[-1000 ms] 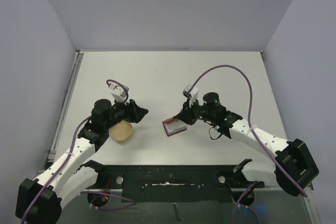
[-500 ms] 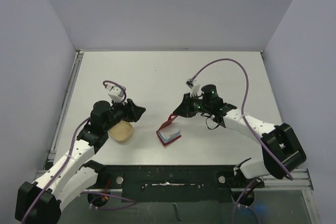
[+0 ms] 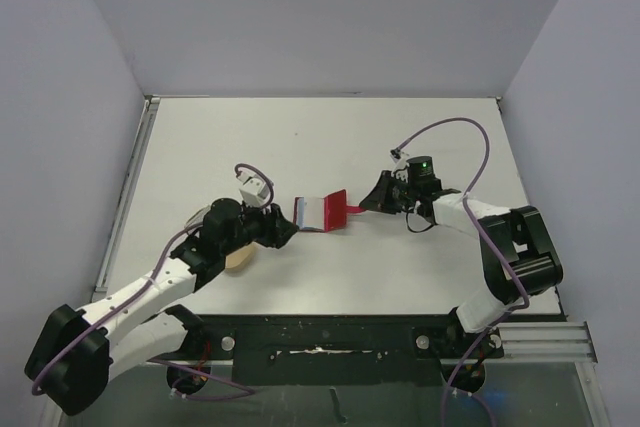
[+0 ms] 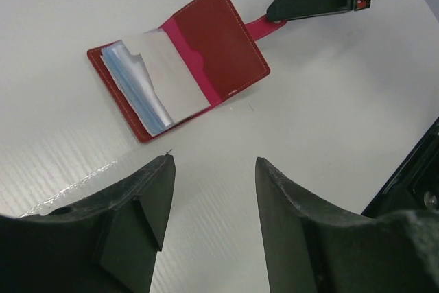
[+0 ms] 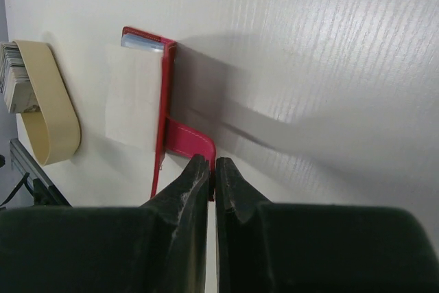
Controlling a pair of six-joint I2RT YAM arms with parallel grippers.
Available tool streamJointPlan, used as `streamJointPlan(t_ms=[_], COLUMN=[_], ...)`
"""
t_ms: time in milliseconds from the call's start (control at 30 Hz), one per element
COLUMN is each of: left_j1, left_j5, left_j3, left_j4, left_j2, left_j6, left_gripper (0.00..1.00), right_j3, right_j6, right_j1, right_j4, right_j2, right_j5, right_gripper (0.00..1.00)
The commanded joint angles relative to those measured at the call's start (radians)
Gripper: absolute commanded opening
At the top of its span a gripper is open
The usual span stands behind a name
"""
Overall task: Put the credit cards into the card holder
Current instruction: Open the card holder at the center of the board.
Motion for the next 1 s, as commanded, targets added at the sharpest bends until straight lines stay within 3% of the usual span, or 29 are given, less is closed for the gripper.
streamJointPlan(t_ms=[0,133,300,500,967], left_j1=[-0.034,-0.034,-0.03,-0.011,-0.009], left_j5=[-0.098,-0.21,-0.218,-0.088,-0.133], left_j3=[0.059,0.102,0.175,0.276,0.244], left_j4=[0.122,0.115,0.121,0.148,0.271], left_j2=[0.07,0.136,0.249,0.394,0.528], left_j6=[0.014,-0.008,-0.068,-0.143,-0.214], left_gripper=[0.48,0.48,0.49,0.53,0.62], right_j3=[0.035,0.026,-0.008,-0.046,-0.088], right_j6=[-0.006,-0.021,-0.04,-0.034,-0.04], right_j1=[-0.017,-0.032,-0.034,-0.034,-0.034], right_j4=[0.003,-0.023,-0.024,0.005,0.046], right_j2=[-0.021,-0.032,-0.042,-0.047,-0.064], right_j5=[0.004,0.025,0.041,0.023,0.008], right_gripper=[0.0,0.0,0.0,0.0,0.0])
